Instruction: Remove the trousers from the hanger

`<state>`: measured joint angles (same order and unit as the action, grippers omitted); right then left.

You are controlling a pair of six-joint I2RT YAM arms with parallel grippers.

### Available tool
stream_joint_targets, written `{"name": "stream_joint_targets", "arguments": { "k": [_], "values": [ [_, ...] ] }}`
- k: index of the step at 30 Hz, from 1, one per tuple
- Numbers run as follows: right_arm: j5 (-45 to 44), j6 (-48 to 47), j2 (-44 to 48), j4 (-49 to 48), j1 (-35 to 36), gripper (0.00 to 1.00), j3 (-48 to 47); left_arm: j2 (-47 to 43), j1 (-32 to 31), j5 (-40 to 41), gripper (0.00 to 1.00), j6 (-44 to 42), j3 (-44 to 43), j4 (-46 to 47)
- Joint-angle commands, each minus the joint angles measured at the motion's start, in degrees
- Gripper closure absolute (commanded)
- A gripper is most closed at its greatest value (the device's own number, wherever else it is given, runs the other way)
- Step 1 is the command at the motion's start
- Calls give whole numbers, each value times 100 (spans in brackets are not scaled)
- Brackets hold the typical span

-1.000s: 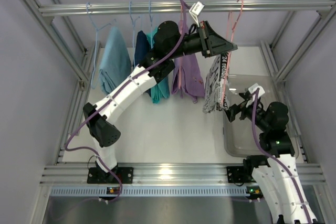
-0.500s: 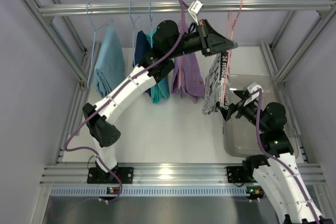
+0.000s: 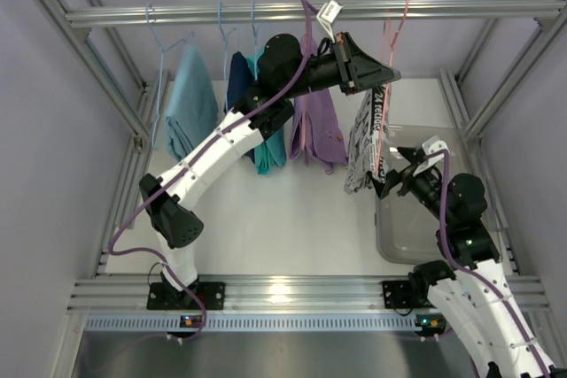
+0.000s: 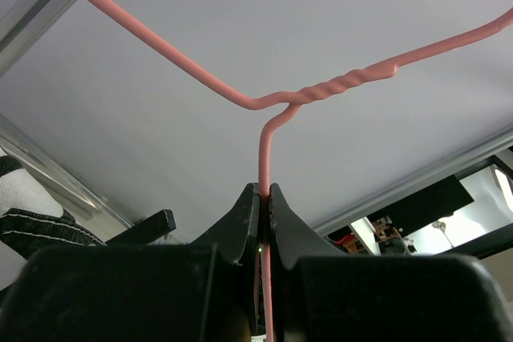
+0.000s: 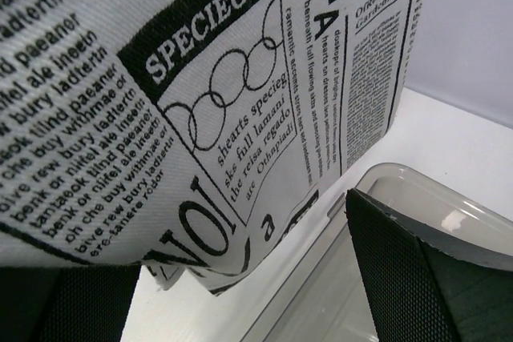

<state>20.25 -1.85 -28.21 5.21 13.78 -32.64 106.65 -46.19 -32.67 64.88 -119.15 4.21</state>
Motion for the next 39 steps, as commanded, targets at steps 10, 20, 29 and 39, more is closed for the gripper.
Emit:
{"name": "stream_joint_targets", "arguments": {
  "k": [10, 20, 29, 39],
  "values": [
    [-1102, 141, -264, -1215, 327, 12, -400, -338, -4, 138, 100, 103, -144, 669],
    [-1006, 457, -168, -680, 327, 79, -1024, -399, 31, 129, 100, -11, 172, 616],
    [-1023, 668, 52, 410, 327, 100, -2280, -593, 128, 102, 100, -1020, 472, 12],
    [-1234, 914, -80, 744, 327, 100, -3888, -1006, 199, 147, 100, -1654, 1429, -385]
  ]
}}
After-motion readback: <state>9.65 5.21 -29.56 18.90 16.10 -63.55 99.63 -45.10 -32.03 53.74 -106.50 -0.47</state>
